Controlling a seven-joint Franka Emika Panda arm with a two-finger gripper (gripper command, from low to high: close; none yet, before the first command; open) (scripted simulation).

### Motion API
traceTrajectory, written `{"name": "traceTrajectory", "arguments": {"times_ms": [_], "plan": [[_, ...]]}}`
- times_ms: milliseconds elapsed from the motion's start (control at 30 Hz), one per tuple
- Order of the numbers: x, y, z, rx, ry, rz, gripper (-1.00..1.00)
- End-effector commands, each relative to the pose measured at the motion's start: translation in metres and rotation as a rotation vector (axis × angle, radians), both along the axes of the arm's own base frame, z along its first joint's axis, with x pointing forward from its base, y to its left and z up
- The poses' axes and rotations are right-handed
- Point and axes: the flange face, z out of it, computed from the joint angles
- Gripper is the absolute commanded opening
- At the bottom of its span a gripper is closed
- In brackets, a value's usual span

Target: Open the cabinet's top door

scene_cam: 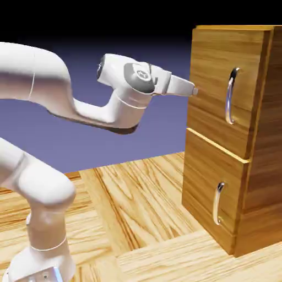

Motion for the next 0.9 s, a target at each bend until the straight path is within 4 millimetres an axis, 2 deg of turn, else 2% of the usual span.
{"name": "traceTrajectory", "arguments": {"times_ms": [0,433,867], "plan": [[0.000,-0.003,0.001,0.002,-0.012,0.000,0.00],[0.003,-0.053,-0.005,0.039,-0.155,0.000,0.00],[0.023,-0.120,-0.035,0.080,-0.255,0.002,0.00]]}}
